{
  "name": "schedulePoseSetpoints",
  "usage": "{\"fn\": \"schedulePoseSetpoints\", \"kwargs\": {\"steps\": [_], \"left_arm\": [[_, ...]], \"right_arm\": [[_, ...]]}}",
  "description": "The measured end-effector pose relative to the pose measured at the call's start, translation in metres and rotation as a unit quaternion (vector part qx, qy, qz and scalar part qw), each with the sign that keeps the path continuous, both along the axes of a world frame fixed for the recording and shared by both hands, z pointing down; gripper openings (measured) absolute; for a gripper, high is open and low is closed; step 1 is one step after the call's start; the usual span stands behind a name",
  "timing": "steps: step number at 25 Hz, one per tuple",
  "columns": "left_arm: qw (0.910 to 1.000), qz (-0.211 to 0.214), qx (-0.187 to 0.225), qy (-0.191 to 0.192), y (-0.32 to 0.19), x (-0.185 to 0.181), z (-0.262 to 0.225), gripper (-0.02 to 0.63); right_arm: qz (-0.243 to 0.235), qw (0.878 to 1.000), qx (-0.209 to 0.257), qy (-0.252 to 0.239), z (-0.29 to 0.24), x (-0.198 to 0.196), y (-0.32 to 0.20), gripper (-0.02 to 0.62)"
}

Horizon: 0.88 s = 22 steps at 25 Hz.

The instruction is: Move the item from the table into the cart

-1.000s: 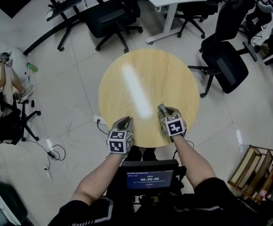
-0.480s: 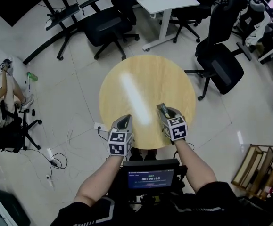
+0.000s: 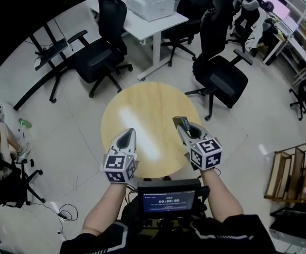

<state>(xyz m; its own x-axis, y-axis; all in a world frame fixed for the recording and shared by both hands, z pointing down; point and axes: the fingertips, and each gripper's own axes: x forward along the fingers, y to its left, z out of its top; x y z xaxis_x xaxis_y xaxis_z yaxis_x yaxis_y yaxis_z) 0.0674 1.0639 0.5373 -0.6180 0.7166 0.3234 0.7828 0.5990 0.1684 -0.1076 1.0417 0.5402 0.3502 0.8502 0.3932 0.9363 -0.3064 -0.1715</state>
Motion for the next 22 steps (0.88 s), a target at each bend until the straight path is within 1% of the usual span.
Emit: {"fn": "schedulePoseSetpoints", "kwargs": {"steps": [3, 6, 9, 11, 15, 16, 18, 20, 22], "left_arm": [[0.9995, 0.025, -0.014, -0.013, -0.006, -0.012, -0.026, 0.000], [0.9967, 0.072, -0.023, -0.030, -0.022, -0.045, -0.048, 0.000], [0.9904, 0.127, -0.028, -0.048, -0.055, -0.098, -0.066, 0.000], [0.9854, 0.158, -0.034, -0.053, -0.081, -0.136, -0.077, 0.000], [0.9769, 0.203, -0.025, -0.063, -0.136, -0.229, -0.086, 0.000], [0.9734, 0.218, -0.022, -0.066, -0.158, -0.256, -0.088, 0.000], [0.9628, 0.259, -0.023, -0.073, -0.205, -0.314, -0.096, 0.000], [0.9499, 0.301, -0.021, -0.082, -0.250, -0.368, -0.106, 0.000], [0.9345, 0.344, -0.014, -0.088, -0.288, -0.410, -0.112, 0.000]], "right_arm": [[0.016, 0.999, -0.034, -0.004, -0.034, -0.015, -0.022, 0.078], [0.035, 0.997, -0.061, -0.009, -0.053, -0.033, -0.040, 0.078], [0.066, 0.995, -0.080, -0.008, -0.073, -0.067, -0.077, 0.078], [0.088, 0.991, -0.096, -0.011, -0.088, -0.097, -0.108, 0.078], [0.142, 0.983, -0.115, -0.022, -0.119, -0.182, -0.185, 0.078], [0.157, 0.980, -0.118, -0.026, -0.125, -0.207, -0.211, 0.078], [0.191, 0.973, -0.123, -0.032, -0.136, -0.257, -0.268, 0.078], [0.228, 0.965, -0.127, -0.036, -0.146, -0.303, -0.321, 0.078], [0.268, 0.954, -0.126, -0.039, -0.151, -0.335, -0.365, 0.078]]}}
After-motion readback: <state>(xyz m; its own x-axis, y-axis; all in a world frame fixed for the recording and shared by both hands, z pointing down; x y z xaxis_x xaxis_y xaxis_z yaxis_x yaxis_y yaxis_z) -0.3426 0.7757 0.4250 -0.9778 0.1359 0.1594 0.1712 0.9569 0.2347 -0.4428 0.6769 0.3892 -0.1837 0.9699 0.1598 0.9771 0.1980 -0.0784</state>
